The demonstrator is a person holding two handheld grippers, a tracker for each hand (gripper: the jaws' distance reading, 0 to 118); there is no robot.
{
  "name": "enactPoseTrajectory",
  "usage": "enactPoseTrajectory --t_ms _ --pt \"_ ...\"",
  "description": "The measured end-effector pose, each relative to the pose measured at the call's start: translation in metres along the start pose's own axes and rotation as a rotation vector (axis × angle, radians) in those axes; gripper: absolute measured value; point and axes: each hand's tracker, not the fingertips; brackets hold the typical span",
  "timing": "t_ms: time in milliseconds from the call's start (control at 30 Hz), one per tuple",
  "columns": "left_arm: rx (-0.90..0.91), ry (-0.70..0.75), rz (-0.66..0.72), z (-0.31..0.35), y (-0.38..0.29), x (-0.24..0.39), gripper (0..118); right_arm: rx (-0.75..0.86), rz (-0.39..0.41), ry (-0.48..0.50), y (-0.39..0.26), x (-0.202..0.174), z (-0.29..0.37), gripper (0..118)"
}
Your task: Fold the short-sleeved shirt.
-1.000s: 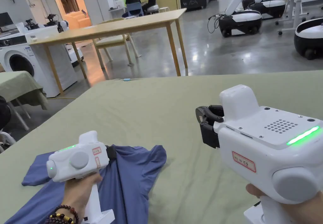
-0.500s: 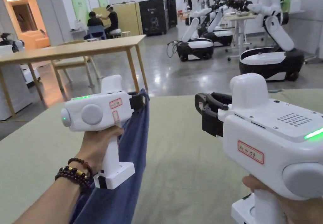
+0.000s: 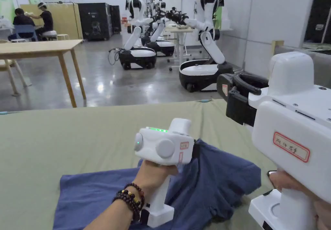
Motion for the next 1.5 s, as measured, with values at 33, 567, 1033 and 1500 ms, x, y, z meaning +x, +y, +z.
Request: enactPoseTrajectory --t_ms 33,567,1033,1500 --pt "-0.054 -0.003 -0.002 -0.02 -0.017 0.003 1 -0.008 0.004 -0.015 -0.003 0.005 0.001 0" --pt "0.107 0.06 0.168 0.07 -0.03 -0.063 114 -0.075 -0.078 -0.022 -0.036 0.006 -0.001 0" --pt "0.241 0.586 0.289 0.308 -0.097 -0.208 0 -0.089 -0.063 0.117 -0.038 -0.046 -0.004 0" --pt "-0.133 0.582 0.374 0.11 -0.107 -0.326 116 -0.299 -0.042 0.043 -0.079 -0.019 -0.041 1"
